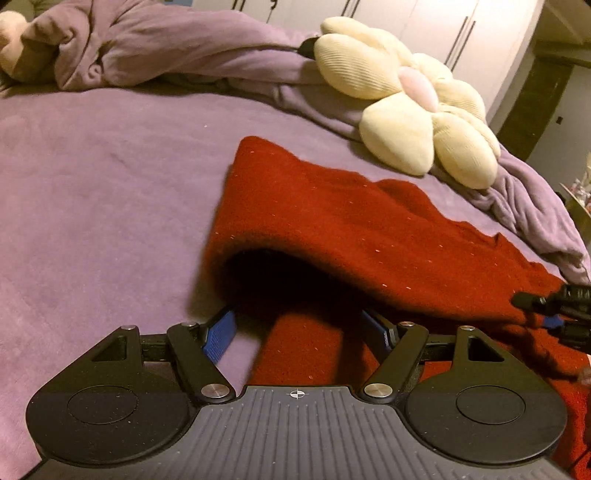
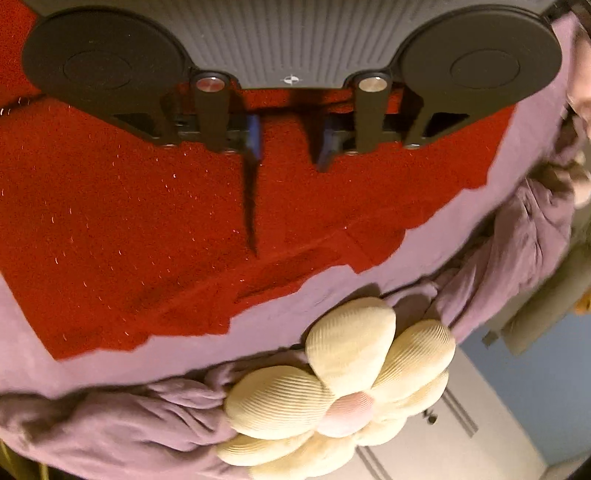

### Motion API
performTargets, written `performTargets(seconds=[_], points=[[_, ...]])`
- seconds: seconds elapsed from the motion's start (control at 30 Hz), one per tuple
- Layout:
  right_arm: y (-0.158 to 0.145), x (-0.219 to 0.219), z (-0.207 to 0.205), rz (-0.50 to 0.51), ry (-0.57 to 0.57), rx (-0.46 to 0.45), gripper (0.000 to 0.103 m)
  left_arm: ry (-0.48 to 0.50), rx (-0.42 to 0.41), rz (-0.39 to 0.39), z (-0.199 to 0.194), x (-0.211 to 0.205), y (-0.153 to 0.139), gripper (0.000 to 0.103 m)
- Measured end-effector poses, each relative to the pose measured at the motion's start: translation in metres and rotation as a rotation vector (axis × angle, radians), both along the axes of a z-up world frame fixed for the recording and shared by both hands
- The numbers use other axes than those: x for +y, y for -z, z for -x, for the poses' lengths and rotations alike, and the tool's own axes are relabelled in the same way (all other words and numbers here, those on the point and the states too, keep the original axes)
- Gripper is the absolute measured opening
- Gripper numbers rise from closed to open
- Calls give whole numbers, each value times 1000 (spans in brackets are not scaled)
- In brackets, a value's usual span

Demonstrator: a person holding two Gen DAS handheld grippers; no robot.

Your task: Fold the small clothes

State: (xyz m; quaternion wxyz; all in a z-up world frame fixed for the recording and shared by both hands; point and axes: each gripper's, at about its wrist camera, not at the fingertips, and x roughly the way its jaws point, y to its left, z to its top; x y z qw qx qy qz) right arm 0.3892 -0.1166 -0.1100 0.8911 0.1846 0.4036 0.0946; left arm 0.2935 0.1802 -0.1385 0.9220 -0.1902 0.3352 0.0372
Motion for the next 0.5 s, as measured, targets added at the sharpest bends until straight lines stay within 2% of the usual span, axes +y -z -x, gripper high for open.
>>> performTargets(seconds=[0.03, 0.07, 0.17, 0.23, 0.27, 0.33, 0.4, 0.47, 0.5], points=[[-4, 2, 3, 60, -3, -28, 14, -6, 3, 0, -1, 1, -1, 78], [-11, 3, 9, 118, 2, -68, 11, -14, 2, -1, -3, 2, -2, 78], [-32, -8, 34, 267, 96, -207, 10, -18, -7, -10, -6, 3, -7, 78], [-34, -20, 46, 362, 172, -238, 10, -8, -5, -18, -9, 0, -8, 78], [-30, -26, 49, 392, 189, -224, 10, 4, -2, -18, -11, -3, -8, 78], [-20, -43, 50, 371, 187, -164, 11, 25, 5, -26, -13, -8, -8, 78], [-10, -64, 48, 266, 183, -102, 13, 37, 1, -39, -14, -12, -9, 79], [-3, -83, 45, 164, 201, -61, 32, 43, 1, -54, -15, -16, -10, 80], [-1, -89, 44, 126, 196, -55, 34, 44, 6, -57, -16, -17, -10, 80]])
